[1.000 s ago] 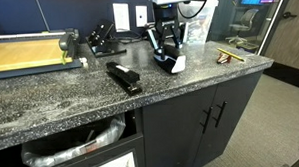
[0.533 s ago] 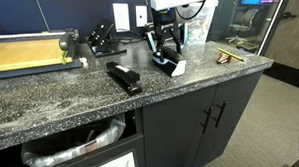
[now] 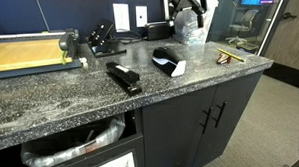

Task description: Move the black object on the counter

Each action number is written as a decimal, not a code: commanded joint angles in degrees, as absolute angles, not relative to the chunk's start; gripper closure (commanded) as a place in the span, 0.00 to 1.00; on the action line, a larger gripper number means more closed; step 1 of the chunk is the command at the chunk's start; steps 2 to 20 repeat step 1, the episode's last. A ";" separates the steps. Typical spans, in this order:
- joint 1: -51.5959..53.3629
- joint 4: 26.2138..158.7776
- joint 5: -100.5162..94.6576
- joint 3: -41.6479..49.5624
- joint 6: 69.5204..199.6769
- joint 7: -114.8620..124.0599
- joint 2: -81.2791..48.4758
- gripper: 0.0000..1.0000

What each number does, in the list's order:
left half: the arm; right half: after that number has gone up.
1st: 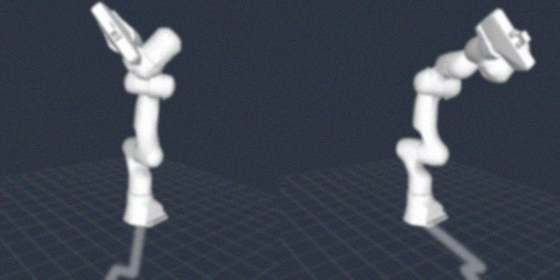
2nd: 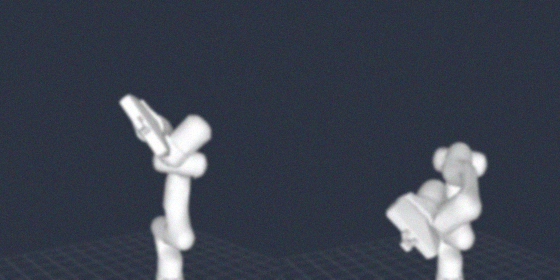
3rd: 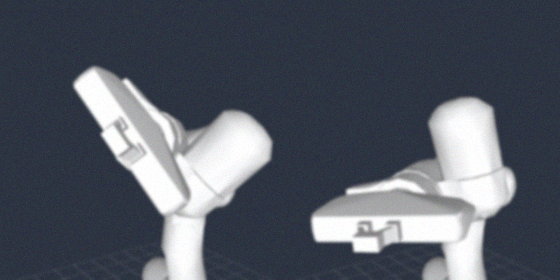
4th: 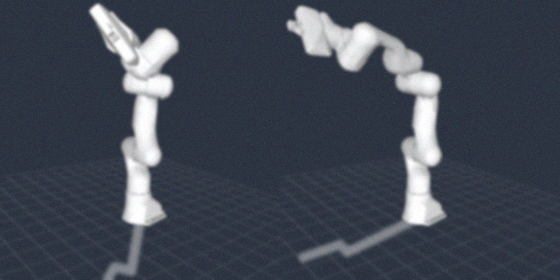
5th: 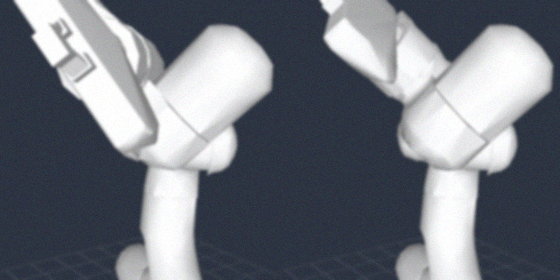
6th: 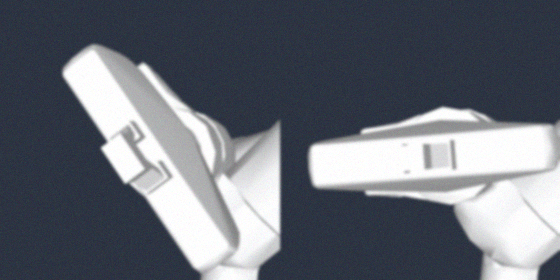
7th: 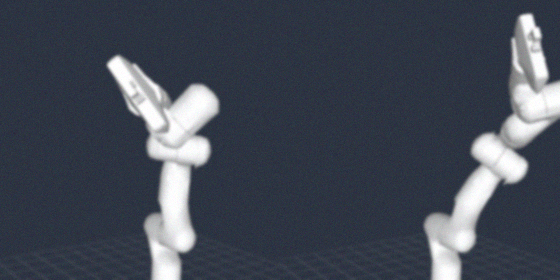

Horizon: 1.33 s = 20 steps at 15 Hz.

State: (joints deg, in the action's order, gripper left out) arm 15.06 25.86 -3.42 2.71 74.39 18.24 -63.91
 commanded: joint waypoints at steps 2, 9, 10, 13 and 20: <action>14.92 25.19 -3.70 2.42 74.04 18.14 -64.50 0.00; 14.92 25.19 -3.70 2.42 74.04 18.14 -64.50 0.00; 14.92 25.19 -3.70 2.42 74.04 18.14 -64.50 0.00; 14.92 25.19 -3.70 2.42 74.04 18.14 -64.50 0.00; 14.92 25.19 -3.70 2.42 74.04 18.14 -64.50 0.00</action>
